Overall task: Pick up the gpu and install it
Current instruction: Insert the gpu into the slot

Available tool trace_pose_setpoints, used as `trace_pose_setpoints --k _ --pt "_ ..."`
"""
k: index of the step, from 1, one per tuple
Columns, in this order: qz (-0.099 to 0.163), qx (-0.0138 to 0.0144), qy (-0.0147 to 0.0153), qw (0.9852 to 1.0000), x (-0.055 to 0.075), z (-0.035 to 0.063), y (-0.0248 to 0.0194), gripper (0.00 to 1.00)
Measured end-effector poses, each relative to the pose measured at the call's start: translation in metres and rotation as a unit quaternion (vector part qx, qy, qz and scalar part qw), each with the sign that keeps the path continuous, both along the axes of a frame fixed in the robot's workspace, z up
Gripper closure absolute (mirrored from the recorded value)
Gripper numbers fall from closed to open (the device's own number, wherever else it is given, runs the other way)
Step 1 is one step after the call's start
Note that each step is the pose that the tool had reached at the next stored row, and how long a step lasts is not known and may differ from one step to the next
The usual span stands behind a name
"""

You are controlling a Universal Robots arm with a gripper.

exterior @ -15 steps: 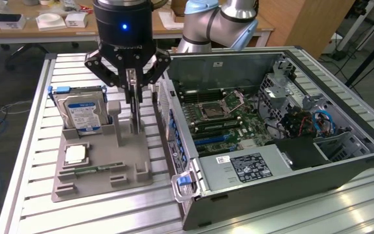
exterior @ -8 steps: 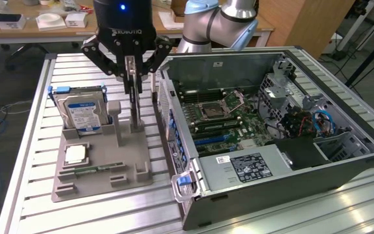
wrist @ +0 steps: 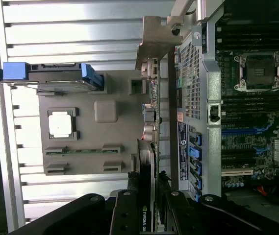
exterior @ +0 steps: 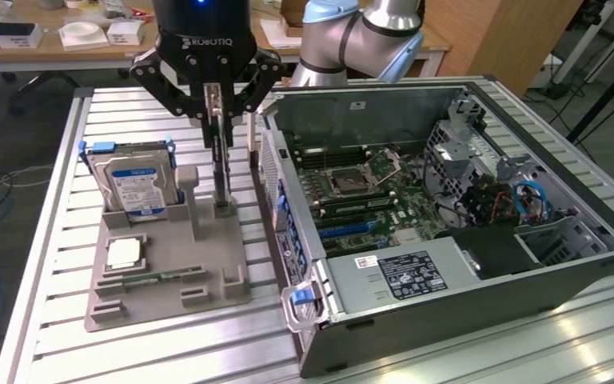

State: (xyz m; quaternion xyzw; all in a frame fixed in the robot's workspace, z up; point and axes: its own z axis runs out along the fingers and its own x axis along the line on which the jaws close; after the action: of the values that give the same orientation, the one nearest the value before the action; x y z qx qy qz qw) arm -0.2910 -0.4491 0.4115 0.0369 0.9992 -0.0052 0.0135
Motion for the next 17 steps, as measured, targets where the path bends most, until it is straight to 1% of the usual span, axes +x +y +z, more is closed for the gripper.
trace_pose_setpoints --k 11,13,17 --pt "0.000 -0.0001 0.0001 1.0000 0.001 0.0001 0.0000 0.74" --pt "0.000 0.0000 0.0000 1.0000 0.005 0.0000 0.0000 0.74" --pt "0.000 0.0000 0.0001 1.0000 0.017 0.0000 0.0000 0.74"
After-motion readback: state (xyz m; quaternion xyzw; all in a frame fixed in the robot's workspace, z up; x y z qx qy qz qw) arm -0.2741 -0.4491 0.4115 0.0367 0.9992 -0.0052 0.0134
